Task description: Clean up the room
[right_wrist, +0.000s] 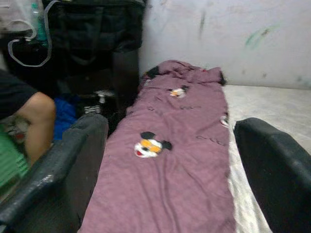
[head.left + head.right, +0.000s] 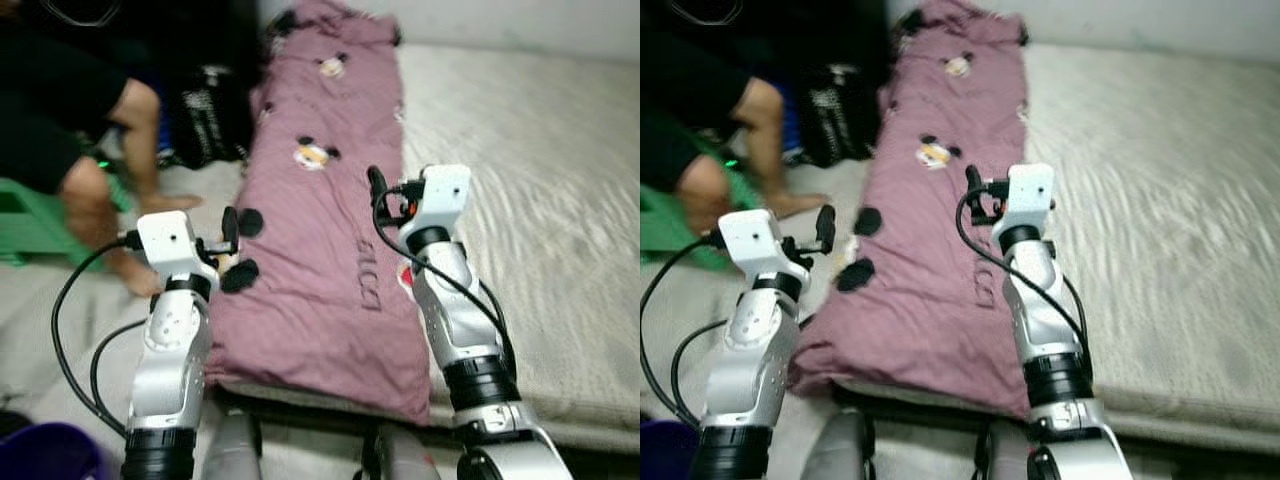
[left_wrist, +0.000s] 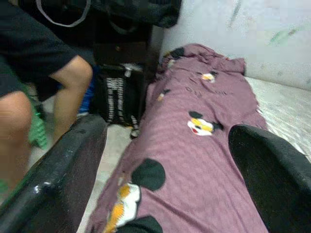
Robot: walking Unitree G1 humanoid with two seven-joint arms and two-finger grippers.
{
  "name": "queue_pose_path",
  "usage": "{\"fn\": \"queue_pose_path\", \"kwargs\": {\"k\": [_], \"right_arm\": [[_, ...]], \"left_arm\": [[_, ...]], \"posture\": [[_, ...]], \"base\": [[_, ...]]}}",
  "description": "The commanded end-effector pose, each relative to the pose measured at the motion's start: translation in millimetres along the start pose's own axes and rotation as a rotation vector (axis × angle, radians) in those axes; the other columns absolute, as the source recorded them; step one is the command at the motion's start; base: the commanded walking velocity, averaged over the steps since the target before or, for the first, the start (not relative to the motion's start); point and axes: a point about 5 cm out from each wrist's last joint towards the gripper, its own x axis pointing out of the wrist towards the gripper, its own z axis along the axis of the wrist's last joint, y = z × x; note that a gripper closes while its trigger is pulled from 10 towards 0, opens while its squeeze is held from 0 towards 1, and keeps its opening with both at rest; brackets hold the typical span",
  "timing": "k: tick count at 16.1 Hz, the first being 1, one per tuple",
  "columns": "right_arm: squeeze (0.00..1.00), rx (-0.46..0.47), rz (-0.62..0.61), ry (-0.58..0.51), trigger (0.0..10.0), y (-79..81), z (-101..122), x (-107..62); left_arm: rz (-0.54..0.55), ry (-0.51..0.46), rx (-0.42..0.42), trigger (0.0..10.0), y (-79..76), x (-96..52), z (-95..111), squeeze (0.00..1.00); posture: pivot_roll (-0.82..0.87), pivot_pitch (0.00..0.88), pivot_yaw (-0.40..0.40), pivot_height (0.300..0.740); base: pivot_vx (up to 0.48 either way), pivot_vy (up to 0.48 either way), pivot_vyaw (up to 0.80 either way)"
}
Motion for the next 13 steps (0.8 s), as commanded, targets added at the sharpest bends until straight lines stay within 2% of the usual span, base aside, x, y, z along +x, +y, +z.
{"fn": "queue_pose_path", "kwargs": {"k": [1,6,10,13], "right_arm": [[0.0,0.0,-0.007,0.003,10.0,-1.4,-2,-0.2],[0.0,-0.023,-0.017,0.026,10.0,-5.1,-11,-5.0],[0.0,-0.043,-0.03,0.069,10.0,-9.2,-26,-13.3],[0.0,-0.04,-0.032,0.065,10.0,-7.9,-27,-12.9]], "left_arm": [[0.01,-0.001,0.006,10.0,-0.1,1.5,0,0.0],[0.002,0.001,0.01,10.0,-1.3,2.1,-1,0.0],[-0.017,0.001,0.023,10.0,-4.2,3.7,-2,0.0],[-0.023,0.003,0.022,10.0,-4.3,4.1,-3,0.0]], "posture": [[0.06,0.0,-0.011,0.74],[0.06,0.0,-0.008,0.74],[0.06,0.0,-0.007,0.74],[0.06,0.0,-0.006,0.74]], "base": [[0.0,0.0,0.0],[0.0,0.0,0.0],[0.0,0.0,0.0],[0.0,0.0,0.0]]}}
